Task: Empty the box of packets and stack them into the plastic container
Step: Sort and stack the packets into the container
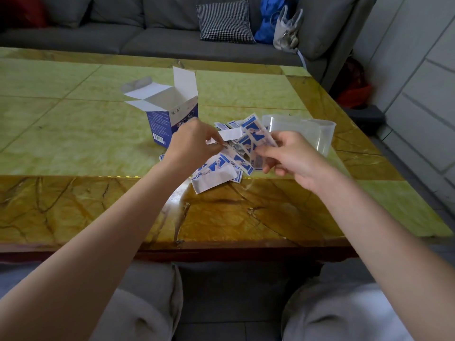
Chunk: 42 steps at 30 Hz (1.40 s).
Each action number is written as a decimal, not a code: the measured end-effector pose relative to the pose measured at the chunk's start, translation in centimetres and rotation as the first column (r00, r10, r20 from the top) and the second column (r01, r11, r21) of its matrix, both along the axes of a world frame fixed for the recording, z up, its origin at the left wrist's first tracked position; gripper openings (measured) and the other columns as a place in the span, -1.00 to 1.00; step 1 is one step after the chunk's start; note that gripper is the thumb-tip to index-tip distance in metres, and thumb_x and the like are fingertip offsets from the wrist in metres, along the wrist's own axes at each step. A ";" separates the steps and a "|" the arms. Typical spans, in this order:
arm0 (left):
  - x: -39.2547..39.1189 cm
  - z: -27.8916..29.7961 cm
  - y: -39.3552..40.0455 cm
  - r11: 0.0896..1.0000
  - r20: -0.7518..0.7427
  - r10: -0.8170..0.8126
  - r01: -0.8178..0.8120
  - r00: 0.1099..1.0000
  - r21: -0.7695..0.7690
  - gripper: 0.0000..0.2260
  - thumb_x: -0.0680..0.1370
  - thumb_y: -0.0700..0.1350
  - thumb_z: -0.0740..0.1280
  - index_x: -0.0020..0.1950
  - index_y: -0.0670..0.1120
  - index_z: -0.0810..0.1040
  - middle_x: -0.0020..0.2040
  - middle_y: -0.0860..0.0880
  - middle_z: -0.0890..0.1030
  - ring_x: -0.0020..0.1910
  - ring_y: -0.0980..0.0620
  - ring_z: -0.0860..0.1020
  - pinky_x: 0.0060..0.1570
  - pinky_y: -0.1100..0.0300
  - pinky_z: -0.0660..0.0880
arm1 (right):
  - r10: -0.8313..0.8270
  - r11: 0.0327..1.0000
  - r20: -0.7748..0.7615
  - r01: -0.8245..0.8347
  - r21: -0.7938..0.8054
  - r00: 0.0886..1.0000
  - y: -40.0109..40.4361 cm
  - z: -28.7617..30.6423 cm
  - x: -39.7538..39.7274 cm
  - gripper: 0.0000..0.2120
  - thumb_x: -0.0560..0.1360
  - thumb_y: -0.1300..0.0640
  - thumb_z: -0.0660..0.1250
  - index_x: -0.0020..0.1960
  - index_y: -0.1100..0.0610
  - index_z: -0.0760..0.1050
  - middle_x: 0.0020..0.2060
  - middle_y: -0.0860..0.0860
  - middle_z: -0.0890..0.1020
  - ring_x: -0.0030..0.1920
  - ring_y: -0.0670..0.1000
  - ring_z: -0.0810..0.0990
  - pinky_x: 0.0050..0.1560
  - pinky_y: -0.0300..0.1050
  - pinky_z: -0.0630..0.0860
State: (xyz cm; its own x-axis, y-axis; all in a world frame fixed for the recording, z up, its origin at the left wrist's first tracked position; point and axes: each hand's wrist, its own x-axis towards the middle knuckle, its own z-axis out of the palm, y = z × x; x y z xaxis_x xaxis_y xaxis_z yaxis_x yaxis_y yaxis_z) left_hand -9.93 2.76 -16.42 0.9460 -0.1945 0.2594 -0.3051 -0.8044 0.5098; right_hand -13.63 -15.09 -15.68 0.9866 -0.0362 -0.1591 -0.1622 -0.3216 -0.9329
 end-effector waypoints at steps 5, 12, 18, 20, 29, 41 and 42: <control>0.4 -0.1 0.9 0.939 -0.179 0.090 -0.143 0.980 -0.314 -0.91 0.47 -0.16 0.38 -0.08 -0.15 0.62 -0.33 -0.01 0.59 -0.46 0.19 0.54 -0.42 0.40 0.49 | -0.121 0.977 -0.031 0.124 0.175 0.992 -0.4 0.4 -0.1 -0.89 0.54 0.28 0.24 0.06 0.19 0.44 -0.12 0.10 0.59 -0.56 -0.12 0.52 -0.67 -0.34 0.23; -0.9 0.0 -1.2 0.902 -0.357 -0.209 0.039 0.911 -0.430 -0.89 0.46 -0.21 0.40 -0.25 -0.12 0.52 -0.26 -0.15 0.63 -0.41 0.12 0.59 -0.17 0.23 0.60 | -0.061 0.887 -0.117 0.108 0.449 0.991 2.3 -0.4 -0.4 -0.93 0.54 0.30 0.22 -0.06 0.18 0.45 -0.22 0.12 0.61 -0.54 -0.10 0.54 -0.65 -0.34 0.24; -1.2 0.4 0.7 0.905 -0.320 -0.080 0.203 0.944 0.373 -0.65 0.42 0.02 0.42 0.14 -0.11 0.53 0.09 -0.06 0.58 0.04 -0.01 0.52 0.05 0.15 0.44 | 0.017 0.913 0.342 0.125 -0.387 0.940 0.6 -0.6 0.4 -0.83 0.50 0.30 0.28 0.04 0.15 0.37 -0.21 0.02 0.58 -0.54 -0.10 0.53 -0.57 -0.27 0.42; -1.3 -0.4 0.7 0.870 -0.378 -0.054 0.229 0.924 0.437 -0.59 0.41 0.01 0.44 0.19 -0.11 0.49 0.14 -0.07 0.57 0.10 -0.06 0.52 0.04 0.13 0.44 | 0.177 0.796 0.333 0.065 -0.602 0.926 0.5 -0.6 0.1 -0.85 0.50 0.27 0.29 0.06 0.14 0.42 -0.25 0.00 0.58 -0.50 -0.05 0.56 -0.42 -0.16 0.54; 0.0 -1.8 -1.1 0.955 -0.152 -0.024 0.068 0.988 0.290 -0.90 0.47 -0.18 0.35 -0.14 -0.10 0.42 -0.03 -0.11 0.55 -0.13 -0.08 0.47 -0.14 0.12 0.42 | 0.061 0.924 0.081 -0.026 -0.381 0.995 0.8 -1.9 0.4 -0.88 0.57 0.28 0.15 -0.07 0.19 0.46 -0.29 0.14 0.60 -0.52 0.01 0.56 -0.65 -0.27 0.29; 0.2 -0.9 -0.9 0.953 -0.385 -0.171 0.053 0.907 -0.297 -0.91 0.43 -0.18 0.43 -0.13 -0.19 0.62 -0.25 -0.07 0.64 -0.41 0.19 0.55 -0.38 0.51 0.47 | -0.097 0.936 -0.187 0.154 0.316 0.977 0.3 -1.0 0.2 -0.89 0.52 0.30 0.26 0.03 0.17 0.46 -0.17 0.13 0.62 -0.56 -0.11 0.53 -0.67 -0.36 0.22; 0.3 -0.9 -0.8 0.944 -0.378 -0.154 0.023 0.913 -0.329 -0.95 0.43 -0.24 0.42 -0.13 -0.19 0.60 -0.23 -0.10 0.64 -0.42 0.17 0.56 -0.35 0.44 0.52 | -0.098 0.929 -0.193 0.159 0.334 0.976 0.3 -0.9 0.1 -0.90 0.52 0.30 0.26 0.01 0.16 0.46 -0.16 0.14 0.62 -0.55 -0.10 0.55 -0.66 -0.37 0.21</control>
